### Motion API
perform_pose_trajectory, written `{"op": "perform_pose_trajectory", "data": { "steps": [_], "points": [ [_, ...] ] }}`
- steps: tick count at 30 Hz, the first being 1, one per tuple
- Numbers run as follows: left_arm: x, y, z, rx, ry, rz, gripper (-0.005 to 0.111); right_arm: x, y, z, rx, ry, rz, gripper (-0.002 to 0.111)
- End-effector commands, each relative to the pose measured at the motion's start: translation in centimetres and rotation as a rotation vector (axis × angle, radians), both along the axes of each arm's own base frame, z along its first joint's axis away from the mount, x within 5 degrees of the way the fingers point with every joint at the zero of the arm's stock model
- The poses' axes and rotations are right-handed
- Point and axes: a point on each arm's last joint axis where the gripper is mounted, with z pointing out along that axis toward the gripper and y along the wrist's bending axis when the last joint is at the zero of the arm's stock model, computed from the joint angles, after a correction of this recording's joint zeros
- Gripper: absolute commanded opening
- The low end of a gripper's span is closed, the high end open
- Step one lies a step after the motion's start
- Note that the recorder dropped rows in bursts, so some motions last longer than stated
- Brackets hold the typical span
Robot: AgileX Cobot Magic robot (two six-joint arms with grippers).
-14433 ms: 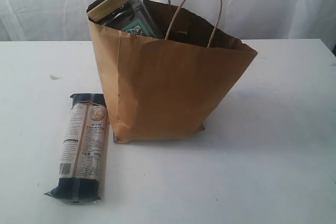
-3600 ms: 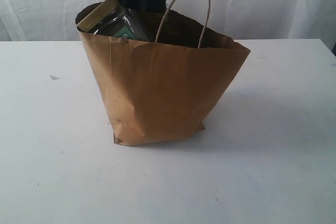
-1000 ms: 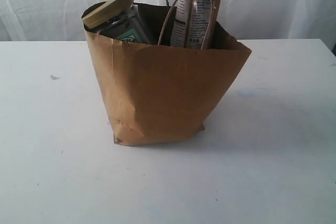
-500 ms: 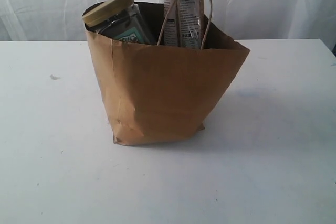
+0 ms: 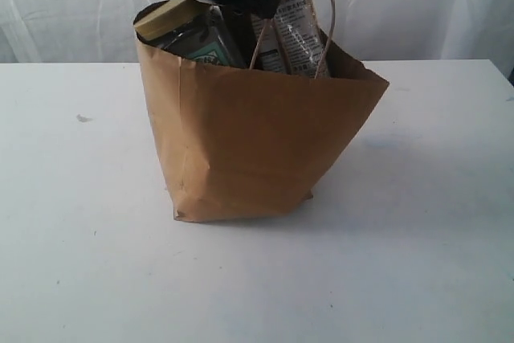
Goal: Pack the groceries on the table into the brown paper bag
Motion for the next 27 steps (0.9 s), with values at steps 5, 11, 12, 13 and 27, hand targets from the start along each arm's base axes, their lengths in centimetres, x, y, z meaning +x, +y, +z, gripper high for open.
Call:
{"op": "perform_pose_trajectory", "data": {
  "steps": [5, 11, 12, 13, 27],
  "points": [
    [0.3, 0.6, 0.0, -0.022, -0.048, 0.06, 0.058, 0.0, 0.0, 0.1, -0.007, -0.014, -0.001, 0.0],
    [0.3, 0.6, 0.1, -0.024, -0.05, 0.06, 0.074, 0.0, 0.0, 0.1, -0.007, -0.014, -0.001, 0.0],
    [0.3, 0.6, 0.1, -0.024, -0.05, 0.06, 0.076, 0.0, 0.0, 0.1, -0.007, -0.014, -0.001, 0.0],
    [0.3, 0.6, 0.1, -0.024, -0.05, 0.06, 0.079, 0.0, 0.0, 0.1, -0.007, -0.014, -0.001, 0.0],
    [-1.2, 1.6, 2.7, -0.035, -0.126, 0.051, 0.081, 0.0, 0.0, 0.1, -0.007, -0.014, -0.001, 0.0]
  ]
}}
